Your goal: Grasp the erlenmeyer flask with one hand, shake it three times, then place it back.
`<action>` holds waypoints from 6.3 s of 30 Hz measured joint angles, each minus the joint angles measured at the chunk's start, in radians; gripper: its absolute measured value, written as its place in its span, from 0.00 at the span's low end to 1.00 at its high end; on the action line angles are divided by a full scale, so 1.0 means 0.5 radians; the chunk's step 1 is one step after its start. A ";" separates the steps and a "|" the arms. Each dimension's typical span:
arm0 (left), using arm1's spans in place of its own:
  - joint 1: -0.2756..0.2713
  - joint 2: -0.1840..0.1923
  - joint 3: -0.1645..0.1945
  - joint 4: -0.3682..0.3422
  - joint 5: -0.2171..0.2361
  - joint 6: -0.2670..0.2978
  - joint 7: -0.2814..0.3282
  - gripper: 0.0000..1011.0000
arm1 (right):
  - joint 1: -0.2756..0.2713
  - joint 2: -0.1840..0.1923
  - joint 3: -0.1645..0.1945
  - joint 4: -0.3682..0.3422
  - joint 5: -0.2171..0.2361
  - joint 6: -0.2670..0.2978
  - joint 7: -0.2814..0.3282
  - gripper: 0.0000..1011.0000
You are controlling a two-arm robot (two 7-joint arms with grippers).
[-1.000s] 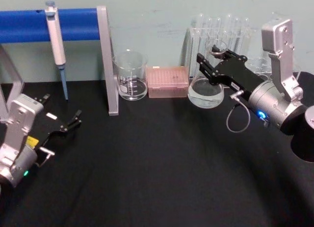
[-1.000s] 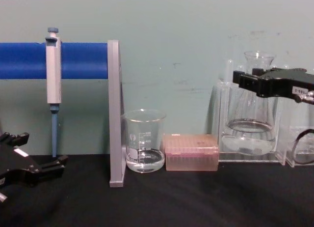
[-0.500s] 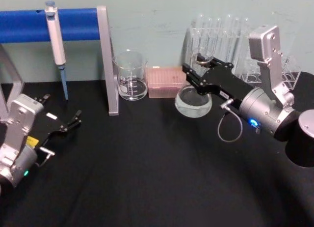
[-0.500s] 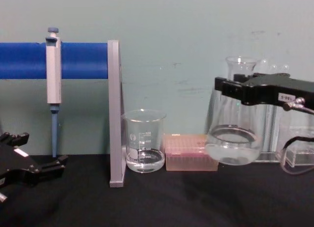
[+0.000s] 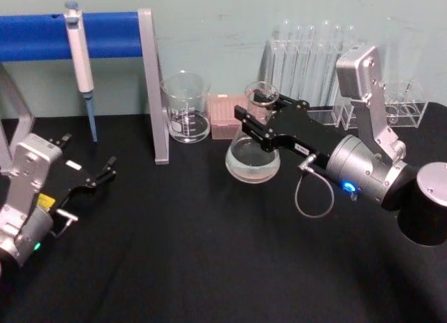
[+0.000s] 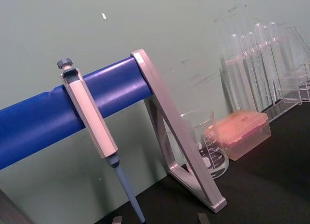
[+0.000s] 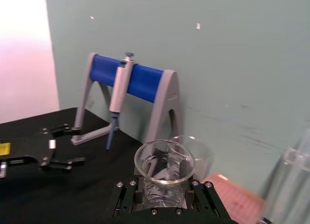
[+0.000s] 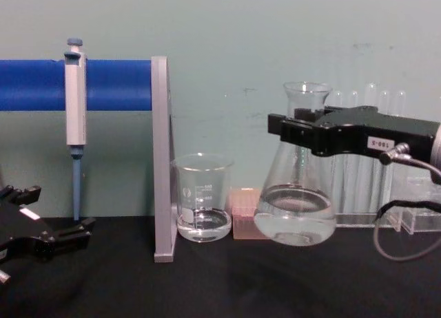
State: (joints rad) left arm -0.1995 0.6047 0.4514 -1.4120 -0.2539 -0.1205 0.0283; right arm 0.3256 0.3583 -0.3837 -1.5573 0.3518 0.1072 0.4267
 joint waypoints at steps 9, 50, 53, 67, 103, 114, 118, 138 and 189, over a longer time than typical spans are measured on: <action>0.000 0.000 0.000 0.000 0.000 0.000 0.000 0.99 | -0.003 0.043 -0.060 -0.038 0.052 -0.019 0.063 0.45; 0.000 0.000 0.000 0.000 0.000 0.000 0.000 0.99 | 0.107 -0.004 -0.245 0.278 0.092 -0.188 0.190 0.45; 0.000 0.000 0.000 0.000 0.000 0.000 0.000 0.99 | 0.122 -0.017 -0.261 0.325 0.084 -0.203 0.202 0.45; 0.000 0.000 0.000 0.000 0.000 0.000 0.000 0.99 | 0.154 -0.056 -0.295 0.459 0.040 -0.265 0.227 0.45; 0.000 0.000 0.000 0.000 0.000 0.000 0.000 0.99 | 0.154 -0.115 -0.305 0.609 -0.011 -0.272 0.238 0.45; 0.000 0.000 0.000 0.000 0.000 0.000 0.000 0.99 | 0.154 -0.118 -0.310 0.622 -0.033 -0.269 0.236 0.45; 0.000 0.000 0.000 0.000 0.000 0.000 0.000 0.99 | 0.154 -0.121 -0.310 0.626 -0.038 -0.272 0.235 0.45; 0.000 0.000 0.000 0.000 0.000 0.000 0.000 0.99 | 0.149 -0.119 -0.309 0.623 -0.050 -0.274 0.228 0.45; 0.000 0.000 0.000 0.000 0.000 0.000 0.000 0.99 | -0.095 0.161 -0.196 0.264 0.079 -0.238 0.284 0.99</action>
State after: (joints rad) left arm -0.1995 0.6047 0.4514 -1.4120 -0.2539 -0.1205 0.0283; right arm 0.2782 0.4386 -0.4816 -1.4254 0.3913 -0.0118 0.5685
